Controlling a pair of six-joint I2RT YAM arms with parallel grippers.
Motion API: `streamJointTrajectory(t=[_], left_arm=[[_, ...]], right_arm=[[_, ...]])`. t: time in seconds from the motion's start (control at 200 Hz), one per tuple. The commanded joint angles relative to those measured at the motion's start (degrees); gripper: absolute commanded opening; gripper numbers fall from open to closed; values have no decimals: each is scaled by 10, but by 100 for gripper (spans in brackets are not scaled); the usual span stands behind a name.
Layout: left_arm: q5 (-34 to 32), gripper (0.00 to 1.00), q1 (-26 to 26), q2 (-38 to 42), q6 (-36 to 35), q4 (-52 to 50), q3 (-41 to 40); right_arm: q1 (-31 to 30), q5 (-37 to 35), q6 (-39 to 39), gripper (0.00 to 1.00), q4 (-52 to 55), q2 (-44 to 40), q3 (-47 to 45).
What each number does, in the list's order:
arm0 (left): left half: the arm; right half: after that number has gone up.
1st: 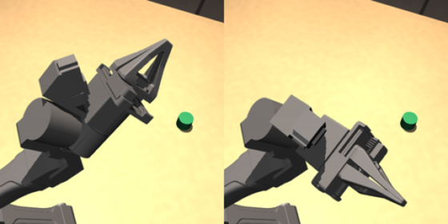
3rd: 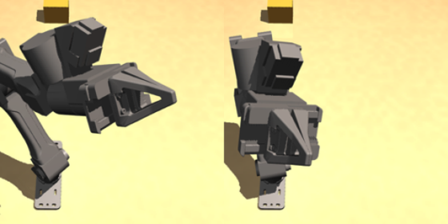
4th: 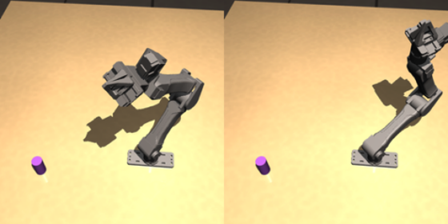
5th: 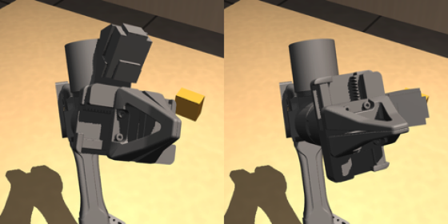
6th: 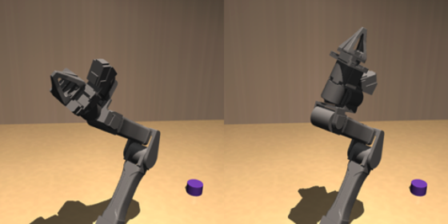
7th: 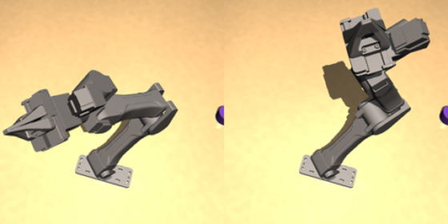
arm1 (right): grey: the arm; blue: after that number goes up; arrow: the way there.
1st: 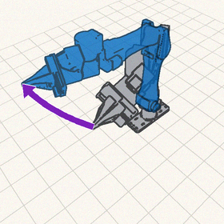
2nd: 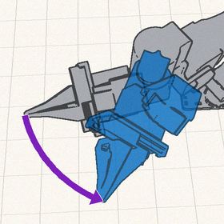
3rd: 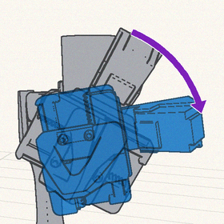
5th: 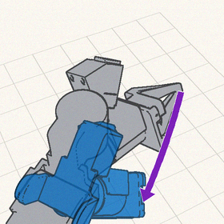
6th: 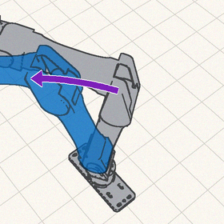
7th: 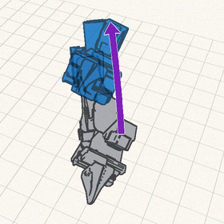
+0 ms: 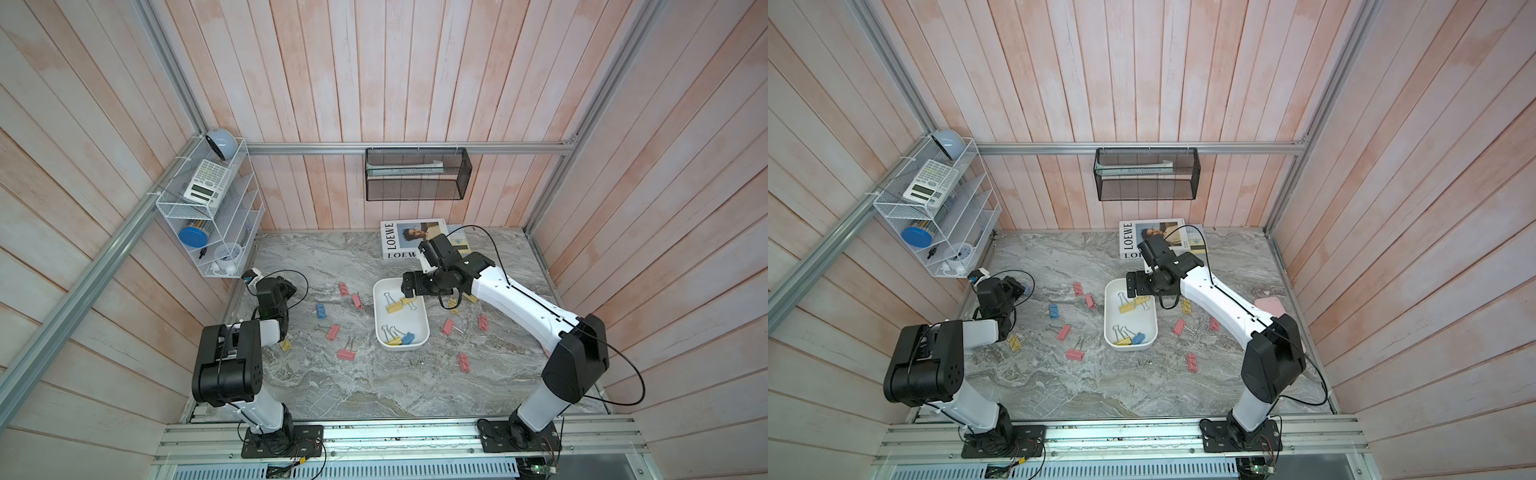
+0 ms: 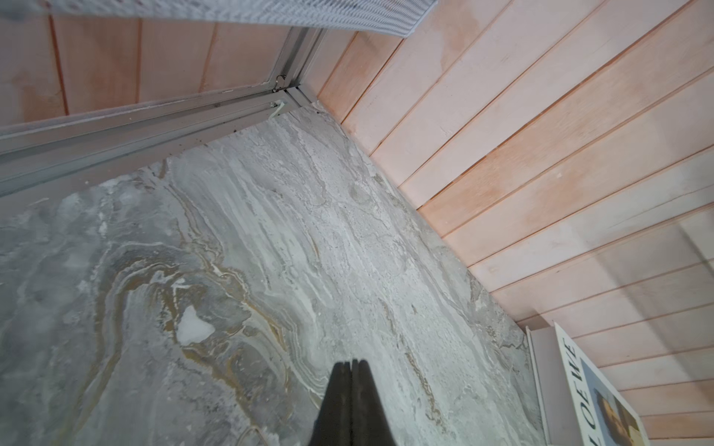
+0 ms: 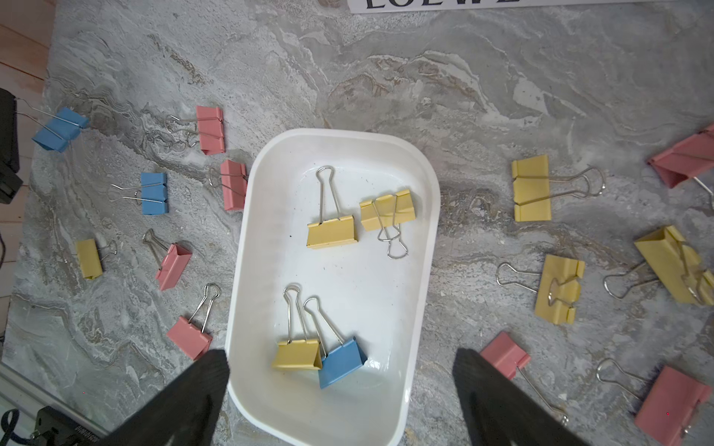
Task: Take out the binder clips from the storage box
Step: Place the binder clip at the center of the board, then pick up the binder clip from the storage box.
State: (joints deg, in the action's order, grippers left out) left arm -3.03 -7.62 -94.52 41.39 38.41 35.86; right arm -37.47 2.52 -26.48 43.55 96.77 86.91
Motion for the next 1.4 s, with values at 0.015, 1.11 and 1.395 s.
streamJointTrajectory(t=[0.015,1.11,1.395], left_arm=[[18,5,-3,-18,22,1,13],[60,100,-3,277,15,-387,4],[61,100,-3,349,49,-500,45]], right_arm=[[-4,5,10,98,13,16,25],[-30,-8,42,97,35,102,64],[-31,-16,-65,43,45,130,65]])
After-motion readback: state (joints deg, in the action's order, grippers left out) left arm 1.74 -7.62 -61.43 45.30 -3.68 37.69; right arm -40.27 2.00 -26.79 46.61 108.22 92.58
